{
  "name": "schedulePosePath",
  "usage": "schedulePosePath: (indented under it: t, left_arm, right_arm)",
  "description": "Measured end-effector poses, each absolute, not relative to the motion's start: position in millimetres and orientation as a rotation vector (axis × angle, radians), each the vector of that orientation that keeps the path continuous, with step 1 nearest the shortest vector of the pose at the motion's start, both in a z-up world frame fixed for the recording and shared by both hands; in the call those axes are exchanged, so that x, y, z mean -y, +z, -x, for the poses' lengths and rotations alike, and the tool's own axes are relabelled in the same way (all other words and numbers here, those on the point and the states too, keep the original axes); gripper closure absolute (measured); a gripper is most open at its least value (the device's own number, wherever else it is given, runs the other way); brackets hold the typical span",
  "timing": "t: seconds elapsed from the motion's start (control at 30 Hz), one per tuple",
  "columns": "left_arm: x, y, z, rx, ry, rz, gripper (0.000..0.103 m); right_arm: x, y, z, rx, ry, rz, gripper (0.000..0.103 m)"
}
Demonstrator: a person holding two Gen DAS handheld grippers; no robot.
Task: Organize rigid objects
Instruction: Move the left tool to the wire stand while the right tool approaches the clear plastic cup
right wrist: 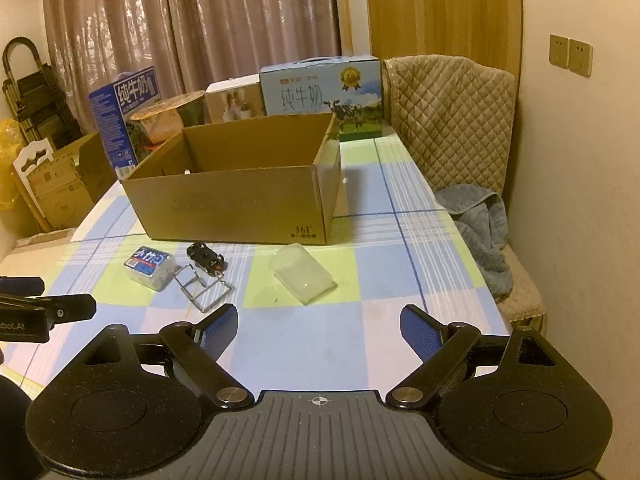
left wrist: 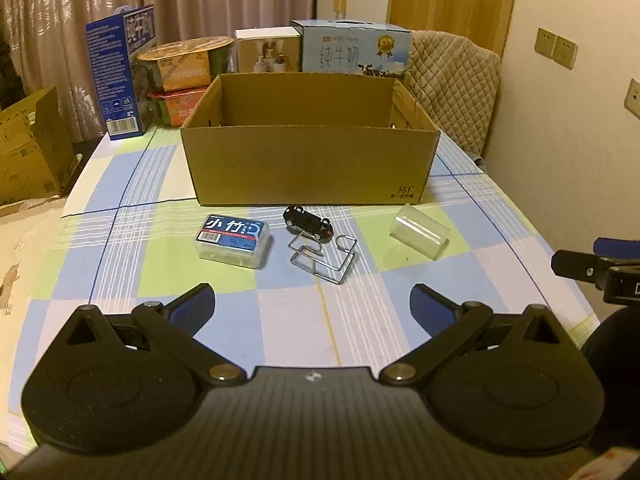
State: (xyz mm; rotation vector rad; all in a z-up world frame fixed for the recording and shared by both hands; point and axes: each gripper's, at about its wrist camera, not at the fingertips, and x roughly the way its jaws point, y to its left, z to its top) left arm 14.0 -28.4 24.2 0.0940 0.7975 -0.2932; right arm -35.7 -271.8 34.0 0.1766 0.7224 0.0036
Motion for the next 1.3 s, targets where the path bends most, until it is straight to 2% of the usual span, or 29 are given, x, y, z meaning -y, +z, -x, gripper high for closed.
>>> schedulePosePath:
  t: [0.8,1.3]
  left_arm:
    - [34.8,-4.6,-38.1,-0.867,-0.406,-0.146,0.001]
    - [40.6,-36.9,-87.9,-0.873,-0.523,-0.235,0.001]
  right_arm:
    - [273.1,8.5,18.8,-0.785,0.005,-0.185,0.017]
    - [277.1,-24.8,-25.2,-0.833,0.072,-0.133,0.017]
